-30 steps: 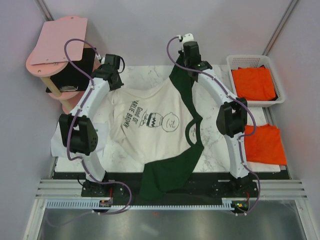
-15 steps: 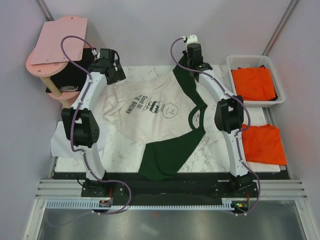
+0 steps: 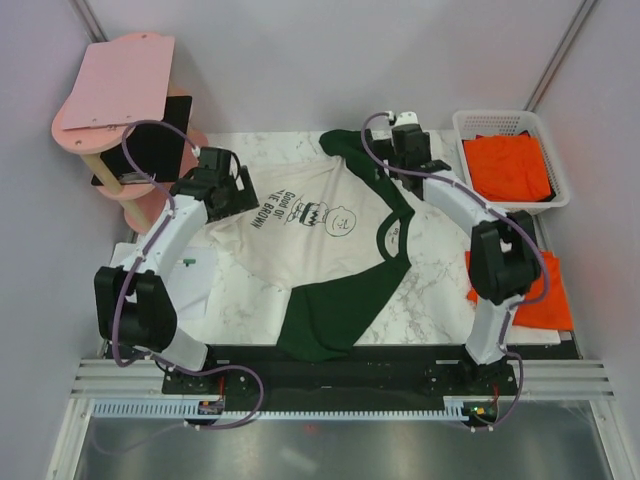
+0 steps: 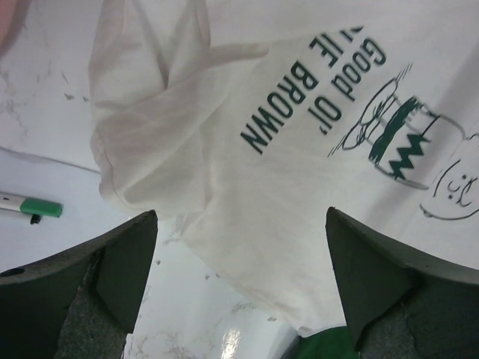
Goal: Fold and stack the t-shirts
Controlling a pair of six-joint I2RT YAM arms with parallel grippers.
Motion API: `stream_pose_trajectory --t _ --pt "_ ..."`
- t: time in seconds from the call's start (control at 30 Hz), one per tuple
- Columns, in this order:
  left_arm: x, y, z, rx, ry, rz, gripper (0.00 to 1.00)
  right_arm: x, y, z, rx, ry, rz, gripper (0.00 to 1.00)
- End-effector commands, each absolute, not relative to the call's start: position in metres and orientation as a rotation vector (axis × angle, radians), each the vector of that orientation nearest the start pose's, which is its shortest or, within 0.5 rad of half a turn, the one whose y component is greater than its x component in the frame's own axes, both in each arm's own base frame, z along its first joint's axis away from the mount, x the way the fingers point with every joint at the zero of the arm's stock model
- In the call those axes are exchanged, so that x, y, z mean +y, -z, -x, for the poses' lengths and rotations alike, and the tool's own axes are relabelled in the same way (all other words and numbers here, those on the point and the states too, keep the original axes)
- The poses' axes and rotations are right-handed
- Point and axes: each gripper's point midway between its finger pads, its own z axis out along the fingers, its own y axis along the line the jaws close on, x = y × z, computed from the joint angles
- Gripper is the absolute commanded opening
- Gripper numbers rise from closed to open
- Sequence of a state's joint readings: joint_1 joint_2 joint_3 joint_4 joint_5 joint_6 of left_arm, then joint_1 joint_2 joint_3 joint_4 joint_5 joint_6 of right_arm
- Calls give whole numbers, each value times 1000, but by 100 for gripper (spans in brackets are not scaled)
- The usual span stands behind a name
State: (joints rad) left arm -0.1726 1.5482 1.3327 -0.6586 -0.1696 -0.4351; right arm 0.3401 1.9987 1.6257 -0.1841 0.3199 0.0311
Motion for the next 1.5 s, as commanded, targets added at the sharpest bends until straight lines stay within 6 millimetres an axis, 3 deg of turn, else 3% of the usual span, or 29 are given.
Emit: stream_pose_trajectory --t 0.0,0.07,0.1,0.13,0.17,0.2,0.33,0.47,0.53,0.57,0.6,0.7,0.87,1.07,1.3,1.47 --pt "-64 -142 -370 2442 104 399 99 140 -191 -481 2059 -108 34 98" --pt "-64 -129 -363 2473 101 417 98 162 -180 -453 2108 -270 90 90" --pt "-64 -117 -356 2505 91 433 98 164 -170 -434 2143 -301 115 80" --pt "-64 -112 -354 2517 88 440 97 170 -161 -419 2186 -329 135 31" --pt "-65 -108 -352 2527 88 446 97 173 -156 -410 2209 -361 111 0" --pt "-66 -102 -349 2544 84 451 97 177 -144 -391 2249 -413 128 0" --pt "-71 -93 -345 2569 79 434 93 189 -110 -348 2341 -453 157 0" --pt "-80 -88 -345 2592 70 385 91 191 -74 -322 2456 -449 150 0" --pt "-86 -86 -348 2597 69 362 83 192 -59 -314 2506 -422 147 0" --pt "-88 -81 -348 2614 67 353 71 192 -54 -312 2518 -410 142 0" --pt "-91 -82 -350 2615 78 345 47 192 -49 -311 2537 -397 139 0" --pt "-96 -78 -353 2627 76 329 2 193 -39 -307 2576 -366 131 0" --pt "-95 -69 -354 2651 45 315 2 175 -16 -305 2662 -200 84 0" --pt "-96 -57 -359 2680 23 303 2 155 -6 -315 2710 23 44 0" --pt "-96 -41 -365 2721 -14 303 2 123 -8 -338 2700 343 41 0" --pt "-94 -36 -373 2743 -59 309 2 103 -7 -352 2720 440 23 0"
